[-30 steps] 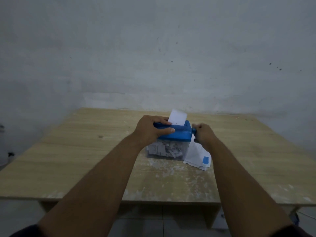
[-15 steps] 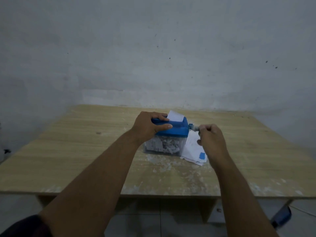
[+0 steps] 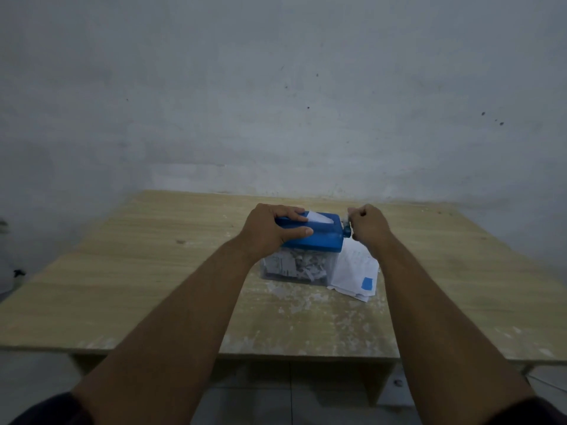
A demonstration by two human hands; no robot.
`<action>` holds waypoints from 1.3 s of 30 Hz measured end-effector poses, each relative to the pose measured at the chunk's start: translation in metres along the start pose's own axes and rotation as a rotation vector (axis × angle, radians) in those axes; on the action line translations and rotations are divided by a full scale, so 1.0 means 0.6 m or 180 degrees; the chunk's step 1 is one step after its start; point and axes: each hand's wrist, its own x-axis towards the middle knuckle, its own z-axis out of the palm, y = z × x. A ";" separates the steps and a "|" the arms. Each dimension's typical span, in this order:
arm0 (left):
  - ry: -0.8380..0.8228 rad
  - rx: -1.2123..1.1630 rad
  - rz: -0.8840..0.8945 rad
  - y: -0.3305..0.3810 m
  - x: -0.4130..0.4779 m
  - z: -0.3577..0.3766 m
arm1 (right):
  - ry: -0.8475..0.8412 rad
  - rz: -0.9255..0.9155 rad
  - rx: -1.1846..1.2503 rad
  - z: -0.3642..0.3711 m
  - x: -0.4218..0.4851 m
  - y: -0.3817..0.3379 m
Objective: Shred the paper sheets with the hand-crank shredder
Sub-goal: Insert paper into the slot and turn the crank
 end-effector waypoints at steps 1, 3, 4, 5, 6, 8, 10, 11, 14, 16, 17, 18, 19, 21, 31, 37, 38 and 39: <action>0.0012 0.0010 0.0004 0.001 0.000 0.001 | -0.0008 0.0053 -0.0021 0.004 -0.008 0.008; 0.0036 0.0009 0.0027 0.002 -0.002 0.003 | -0.0095 0.0190 -0.0107 0.010 -0.029 0.027; 0.0049 -0.0015 0.0022 0.002 -0.001 0.003 | -0.0133 0.0219 -0.0143 0.013 -0.038 0.038; 0.0054 -0.0050 0.0003 0.001 -0.002 0.005 | -0.0161 0.0270 -0.0137 0.014 -0.052 0.048; 0.0072 -0.0077 -0.0010 0.001 -0.001 0.005 | -0.0166 0.0308 -0.0104 0.016 -0.066 0.055; 0.0093 -0.0132 -0.0056 0.000 -0.002 0.008 | -0.0107 0.0318 -0.0039 0.015 -0.102 0.066; 0.0114 -0.0167 -0.0091 0.000 -0.002 0.008 | -0.0018 0.0297 0.0097 0.012 -0.134 0.074; 0.0120 -0.0165 -0.0089 0.000 -0.002 0.008 | 0.0031 0.0295 0.0187 0.008 -0.149 0.074; 0.0122 -0.0173 -0.0075 0.000 -0.002 0.009 | 0.0141 0.0254 0.0396 -0.006 -0.185 0.063; 0.0120 -0.0187 -0.0088 0.001 -0.002 0.009 | 0.0196 0.0141 0.0555 -0.021 -0.197 0.040; 0.0124 -0.0182 -0.0096 0.002 -0.003 0.009 | 0.0238 0.0074 0.0604 -0.029 -0.198 0.025; 0.0132 -0.0163 -0.0091 0.003 -0.003 0.009 | 0.0257 -0.0002 0.0605 -0.038 -0.195 0.010; 0.0142 -0.0134 -0.0073 0.004 -0.005 0.009 | 0.0273 -0.0074 0.0564 -0.044 -0.188 -0.003; 0.0142 -0.0092 -0.0041 0.004 -0.004 0.008 | 0.0291 -0.0196 0.0502 -0.053 -0.166 -0.021; 0.0059 -0.0054 -0.0168 0.010 -0.003 0.001 | 0.0093 -0.0083 0.0451 -0.017 -0.007 -0.031; 0.0233 -0.0030 0.0084 0.003 -0.008 0.012 | -0.0130 0.0380 -0.0125 0.024 -0.031 0.047; 0.0224 0.0024 0.0122 0.004 -0.008 0.011 | -0.0108 0.0327 -0.0129 0.029 -0.033 0.062; 0.0208 0.0046 0.0121 0.004 -0.010 0.011 | -0.0072 0.0342 -0.0033 0.030 -0.039 0.077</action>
